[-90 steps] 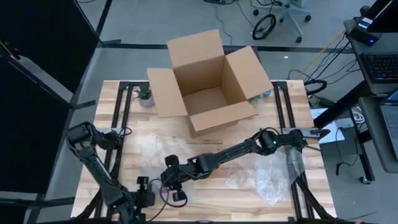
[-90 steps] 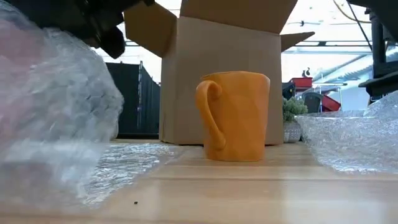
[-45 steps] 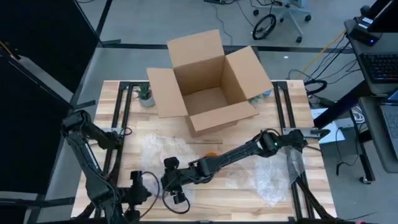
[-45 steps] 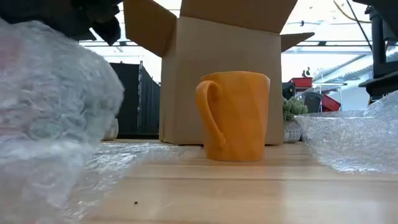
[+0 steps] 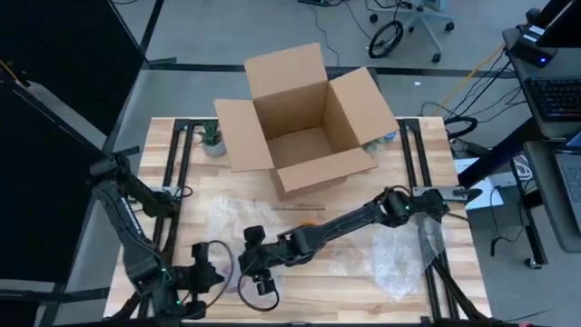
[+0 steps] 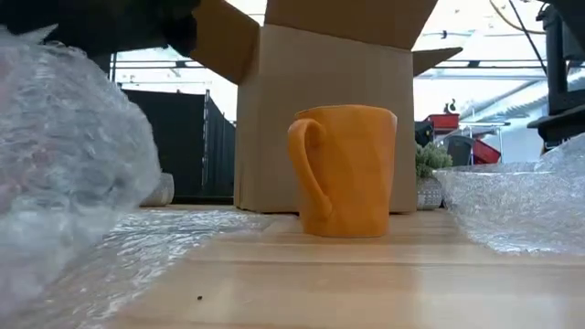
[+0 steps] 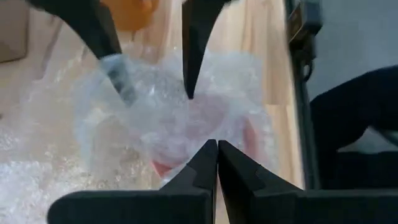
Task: Wrap mug
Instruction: Wrap the pink mug with transparent bubble wrap
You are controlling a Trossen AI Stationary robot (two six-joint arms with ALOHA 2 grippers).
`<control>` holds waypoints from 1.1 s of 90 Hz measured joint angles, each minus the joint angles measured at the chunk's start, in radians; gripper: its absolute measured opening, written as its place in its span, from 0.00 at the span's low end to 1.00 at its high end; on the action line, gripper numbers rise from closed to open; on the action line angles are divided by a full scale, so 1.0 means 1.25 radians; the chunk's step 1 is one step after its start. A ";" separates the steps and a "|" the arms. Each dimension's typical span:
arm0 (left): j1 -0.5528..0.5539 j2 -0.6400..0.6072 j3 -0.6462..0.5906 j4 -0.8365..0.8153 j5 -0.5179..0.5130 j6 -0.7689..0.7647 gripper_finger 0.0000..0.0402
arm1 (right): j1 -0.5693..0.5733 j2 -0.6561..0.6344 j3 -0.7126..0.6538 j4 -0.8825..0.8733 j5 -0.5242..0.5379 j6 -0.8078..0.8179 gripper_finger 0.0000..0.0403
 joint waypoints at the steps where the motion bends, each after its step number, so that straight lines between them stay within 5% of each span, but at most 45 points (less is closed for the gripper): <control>1: 0.003 0.002 0.000 0.002 0.002 0.005 0.00 | 0.000 -0.002 0.000 -0.001 0.000 0.004 0.48; 39: 0.086 0.138 -0.045 0.052 0.087 0.054 0.00 | 0.000 -0.052 0.000 -0.105 0.001 0.085 0.48; 99: 0.090 0.155 -0.046 0.055 0.087 0.064 0.00 | -0.002 0.022 0.000 0.079 0.006 0.281 0.48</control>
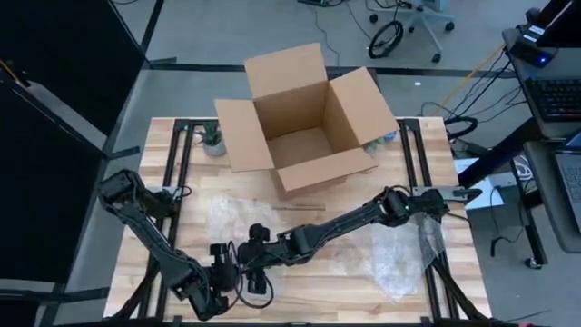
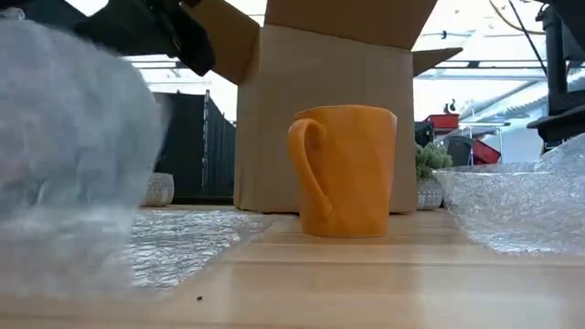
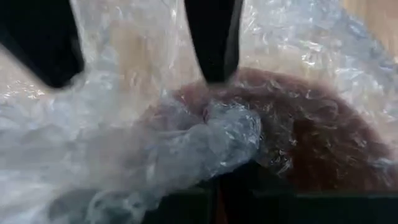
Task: Wrap mug
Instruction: Wrap the pink mug with transparent bubble wrap
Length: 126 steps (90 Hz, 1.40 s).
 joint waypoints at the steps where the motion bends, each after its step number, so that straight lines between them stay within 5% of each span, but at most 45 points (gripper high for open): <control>1: 0.000 0.000 0.001 0.000 0.000 0.004 0.00 | 0.000 0.002 0.000 0.002 0.000 0.000 0.48; 52: -0.001 -0.054 0.100 -0.140 0.012 0.053 0.00 | 0.000 0.022 0.000 -0.040 0.021 -0.030 0.48; 91: 0.004 -0.084 0.125 -0.189 -0.152 0.038 0.00 | 0.000 0.022 0.000 -0.035 0.021 -0.049 0.48; 126: -0.003 -0.078 0.050 -0.063 -0.049 0.040 0.00 | 0.000 0.022 0.000 -0.036 0.018 -0.058 0.48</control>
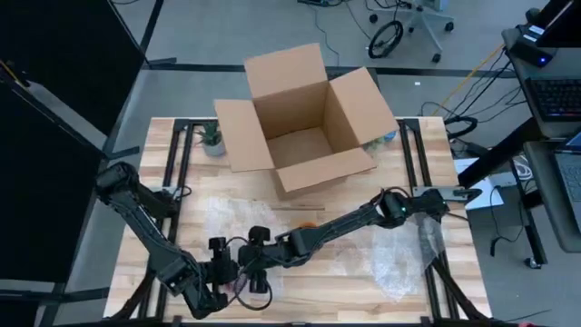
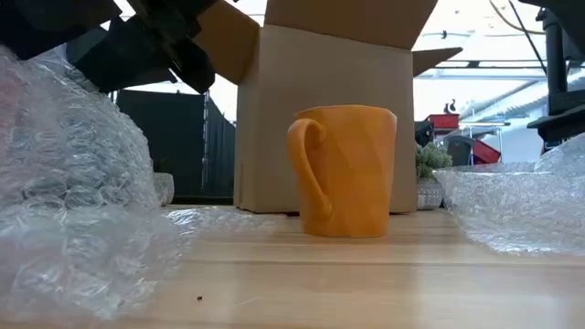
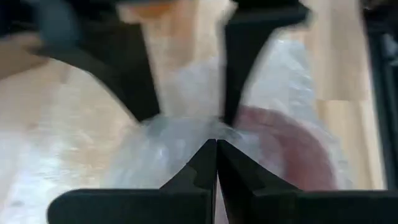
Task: Wrap mug
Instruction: Wrap the pink mug with transparent bubble wrap
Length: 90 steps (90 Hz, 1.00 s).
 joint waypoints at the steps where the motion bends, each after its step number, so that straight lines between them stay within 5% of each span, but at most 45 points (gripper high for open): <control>1: -0.002 0.000 -0.003 0.001 0.000 -0.004 0.00 | 0.000 0.000 0.000 0.000 0.000 0.000 0.48; 59: 0.024 -0.004 -0.224 0.371 0.033 0.036 0.00 | -0.001 -0.002 0.000 0.012 -0.002 0.000 0.48; 90: 0.036 -0.002 -0.227 0.393 0.038 0.061 0.00 | 0.000 -0.003 0.000 0.015 -0.002 -0.003 0.48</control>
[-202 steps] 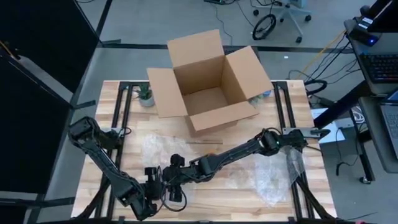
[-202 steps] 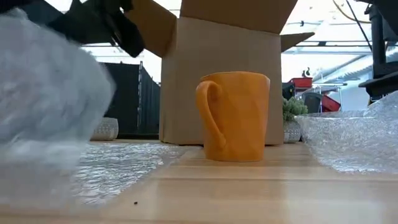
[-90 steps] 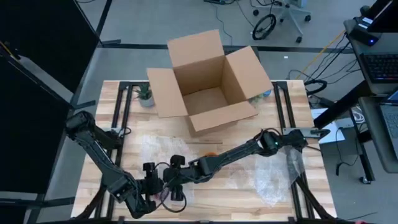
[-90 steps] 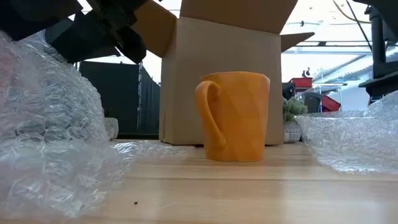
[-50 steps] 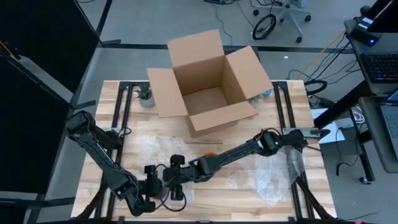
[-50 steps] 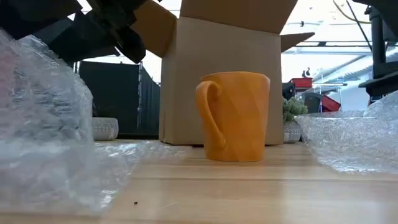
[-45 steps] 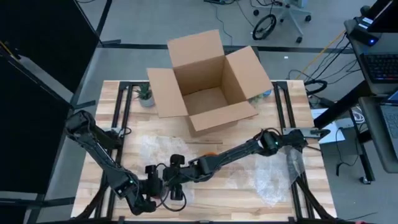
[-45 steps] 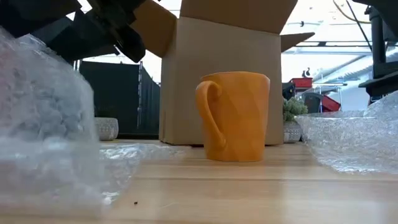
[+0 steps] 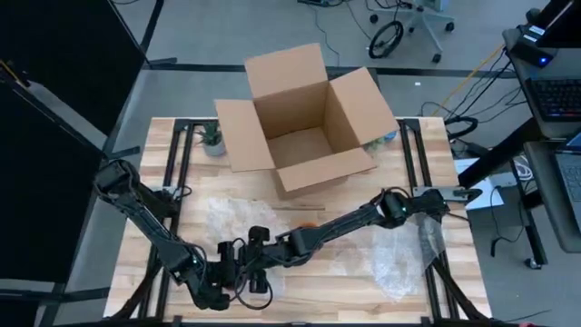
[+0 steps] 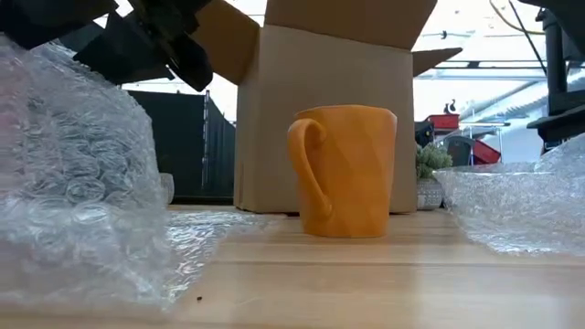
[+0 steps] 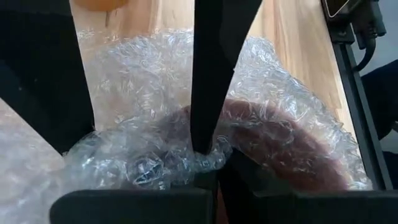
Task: Wrap mug
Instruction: Wrap the pink mug with transparent bubble wrap
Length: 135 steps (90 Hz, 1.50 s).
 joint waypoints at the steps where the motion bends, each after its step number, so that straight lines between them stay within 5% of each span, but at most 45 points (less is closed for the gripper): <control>1: 0.000 0.000 0.000 0.000 0.000 0.000 0.00 | 0.000 -0.001 0.000 0.000 0.000 -0.002 0.48; 52: 0.001 0.003 0.020 -0.026 0.013 0.011 0.00 | -0.008 0.025 0.004 0.007 -0.002 0.028 0.48; 97: -0.007 -0.050 0.230 -0.380 0.005 0.014 0.00 | -0.011 0.036 -0.001 -0.034 0.005 0.011 0.48; 135: -0.014 -0.125 0.231 -0.424 -0.007 -0.026 0.00 | -0.011 0.037 -0.002 -0.025 -0.001 0.003 0.48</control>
